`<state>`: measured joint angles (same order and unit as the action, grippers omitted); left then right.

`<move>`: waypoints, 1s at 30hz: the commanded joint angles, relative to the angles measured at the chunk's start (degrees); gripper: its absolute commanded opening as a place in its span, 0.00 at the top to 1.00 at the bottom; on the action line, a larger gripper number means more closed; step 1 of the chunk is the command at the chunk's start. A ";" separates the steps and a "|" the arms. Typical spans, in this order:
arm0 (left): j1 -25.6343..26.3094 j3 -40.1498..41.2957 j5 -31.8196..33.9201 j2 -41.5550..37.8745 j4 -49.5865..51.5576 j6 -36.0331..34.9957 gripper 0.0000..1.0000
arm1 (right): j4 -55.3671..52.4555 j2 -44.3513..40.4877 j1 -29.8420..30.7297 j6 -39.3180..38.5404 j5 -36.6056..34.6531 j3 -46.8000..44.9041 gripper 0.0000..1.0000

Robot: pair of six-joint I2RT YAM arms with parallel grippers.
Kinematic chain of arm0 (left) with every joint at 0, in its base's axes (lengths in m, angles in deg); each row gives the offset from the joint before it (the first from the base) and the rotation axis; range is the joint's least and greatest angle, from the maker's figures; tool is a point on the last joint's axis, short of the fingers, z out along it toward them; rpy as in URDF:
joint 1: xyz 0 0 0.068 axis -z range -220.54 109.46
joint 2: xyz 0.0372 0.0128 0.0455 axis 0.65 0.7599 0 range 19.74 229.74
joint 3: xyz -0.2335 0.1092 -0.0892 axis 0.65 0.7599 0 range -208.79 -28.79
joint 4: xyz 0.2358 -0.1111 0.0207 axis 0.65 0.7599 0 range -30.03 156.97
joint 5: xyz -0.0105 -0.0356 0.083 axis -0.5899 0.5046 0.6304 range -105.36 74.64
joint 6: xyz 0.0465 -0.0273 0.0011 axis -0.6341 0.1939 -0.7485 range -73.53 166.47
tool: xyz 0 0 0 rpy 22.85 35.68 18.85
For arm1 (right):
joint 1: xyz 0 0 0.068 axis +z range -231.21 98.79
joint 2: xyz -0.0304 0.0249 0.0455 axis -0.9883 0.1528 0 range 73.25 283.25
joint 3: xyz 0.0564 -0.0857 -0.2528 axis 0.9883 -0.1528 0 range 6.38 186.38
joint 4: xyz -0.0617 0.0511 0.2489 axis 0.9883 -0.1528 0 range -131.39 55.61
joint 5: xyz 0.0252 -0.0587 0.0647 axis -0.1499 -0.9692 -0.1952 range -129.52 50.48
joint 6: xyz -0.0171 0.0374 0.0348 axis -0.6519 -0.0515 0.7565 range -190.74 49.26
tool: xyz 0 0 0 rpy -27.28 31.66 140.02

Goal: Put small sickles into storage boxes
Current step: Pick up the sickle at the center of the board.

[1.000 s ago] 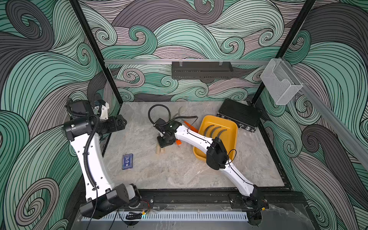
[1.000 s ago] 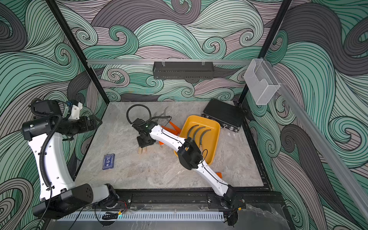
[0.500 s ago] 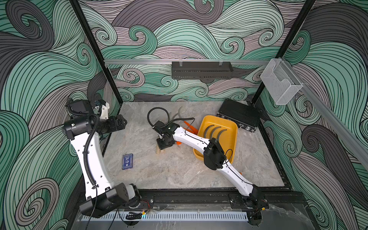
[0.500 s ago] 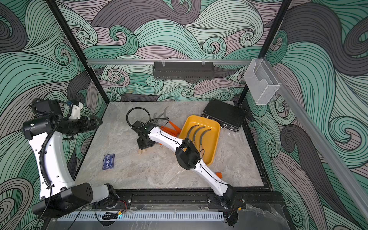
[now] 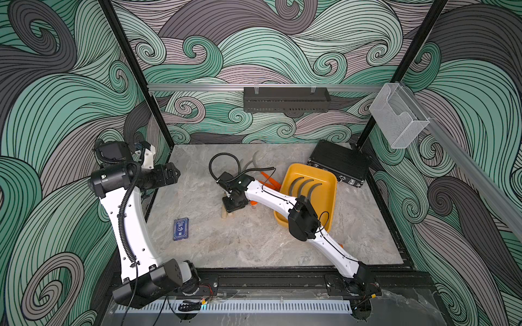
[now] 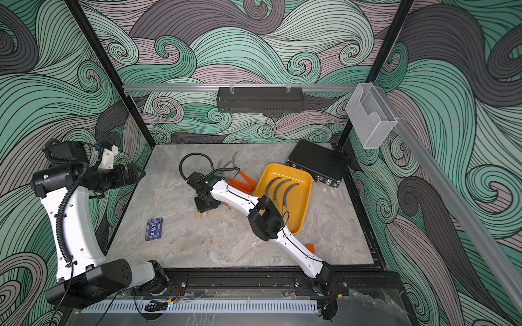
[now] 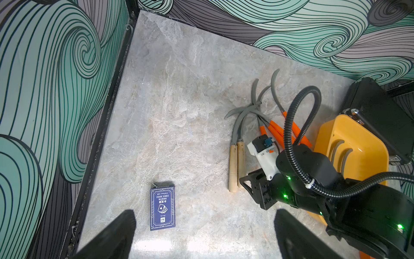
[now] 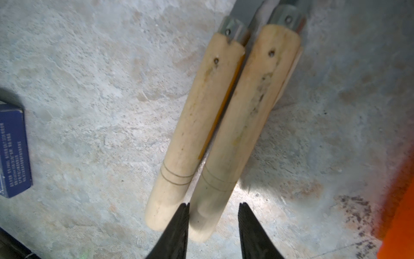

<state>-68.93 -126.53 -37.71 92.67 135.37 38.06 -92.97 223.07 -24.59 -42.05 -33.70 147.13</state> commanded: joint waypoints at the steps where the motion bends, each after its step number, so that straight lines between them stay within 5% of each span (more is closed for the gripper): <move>1: -0.20 -1.76 -0.84 0.37 0.90 -0.23 0.03 | -2.75 1.58 0.16 -0.89 -2.08 0.23 0.61; 13: -0.21 -1.85 -1.03 0.22 0.72 -0.13 0.03 | -5.79 -0.59 -0.46 -1.45 -6.83 -1.92 0.62; 30: -0.27 -1.15 -2.08 -0.77 0.72 0.06 0.03 | -6.28 1.57 -1.16 -0.75 -3.82 -1.79 0.63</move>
<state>-68.93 -126.55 -38.43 92.67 135.37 38.09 -97.48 223.09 -25.29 -43.26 -37.98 145.42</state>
